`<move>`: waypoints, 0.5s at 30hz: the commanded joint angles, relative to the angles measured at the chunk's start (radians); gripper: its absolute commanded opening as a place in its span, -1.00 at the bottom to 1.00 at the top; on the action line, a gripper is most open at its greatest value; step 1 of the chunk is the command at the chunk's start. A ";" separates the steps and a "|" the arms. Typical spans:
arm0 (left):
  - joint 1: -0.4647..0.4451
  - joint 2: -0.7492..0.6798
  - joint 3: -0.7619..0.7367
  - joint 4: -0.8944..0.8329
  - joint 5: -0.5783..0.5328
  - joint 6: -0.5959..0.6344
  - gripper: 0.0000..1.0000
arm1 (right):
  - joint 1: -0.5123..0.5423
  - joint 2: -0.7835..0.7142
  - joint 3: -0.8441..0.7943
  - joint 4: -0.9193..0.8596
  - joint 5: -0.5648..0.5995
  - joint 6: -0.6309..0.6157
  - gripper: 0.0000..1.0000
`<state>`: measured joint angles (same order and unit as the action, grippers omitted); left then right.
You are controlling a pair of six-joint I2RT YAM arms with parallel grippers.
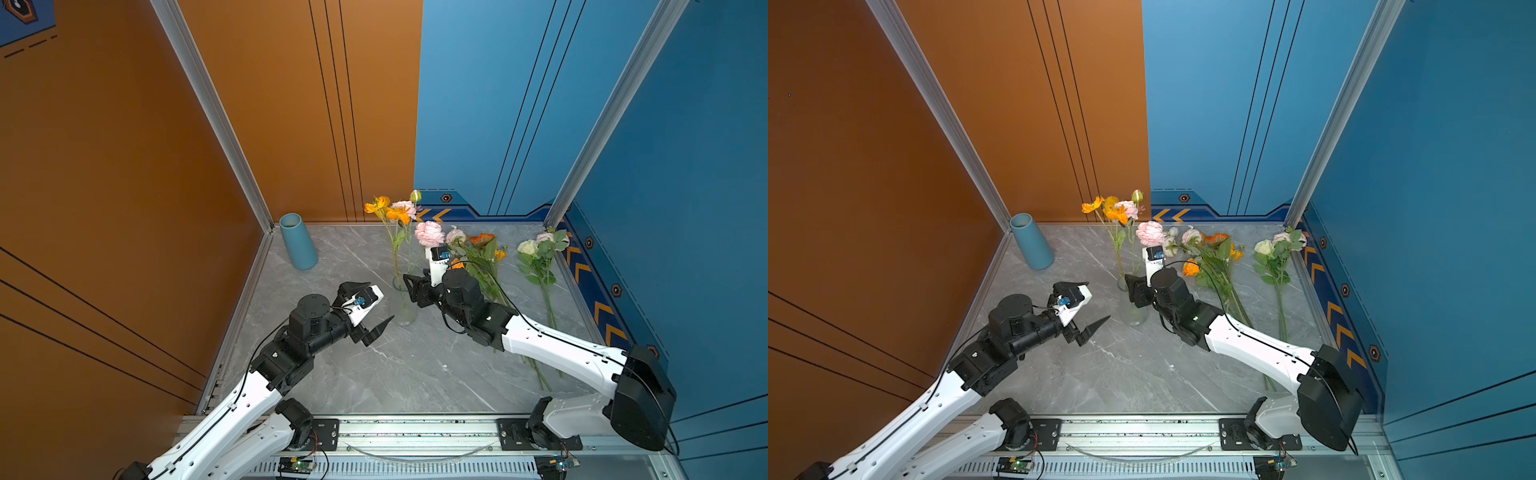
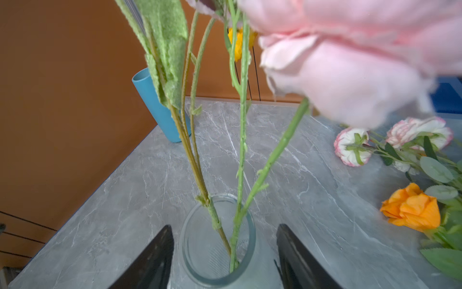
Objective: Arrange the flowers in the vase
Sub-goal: 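Open the right gripper and draw it back from the vase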
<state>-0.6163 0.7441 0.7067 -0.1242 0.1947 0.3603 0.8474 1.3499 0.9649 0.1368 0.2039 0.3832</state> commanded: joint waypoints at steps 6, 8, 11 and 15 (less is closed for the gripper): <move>-0.011 -0.007 -0.009 -0.006 0.025 0.015 0.96 | 0.003 -0.150 -0.014 -0.278 0.066 -0.007 0.75; -0.012 -0.005 -0.009 -0.006 0.024 0.015 0.96 | 0.001 -0.187 -0.011 -0.348 0.065 -0.003 0.81; -0.013 -0.005 -0.007 -0.008 0.030 0.014 0.96 | -0.015 -0.254 -0.022 -0.467 0.091 0.016 0.83; -0.029 0.022 -0.003 0.002 0.067 0.000 0.96 | -0.136 -0.350 -0.078 -0.629 0.124 0.084 0.82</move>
<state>-0.6300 0.7498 0.7067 -0.1234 0.2111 0.3622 0.7826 1.0550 0.9306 -0.2962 0.2684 0.4046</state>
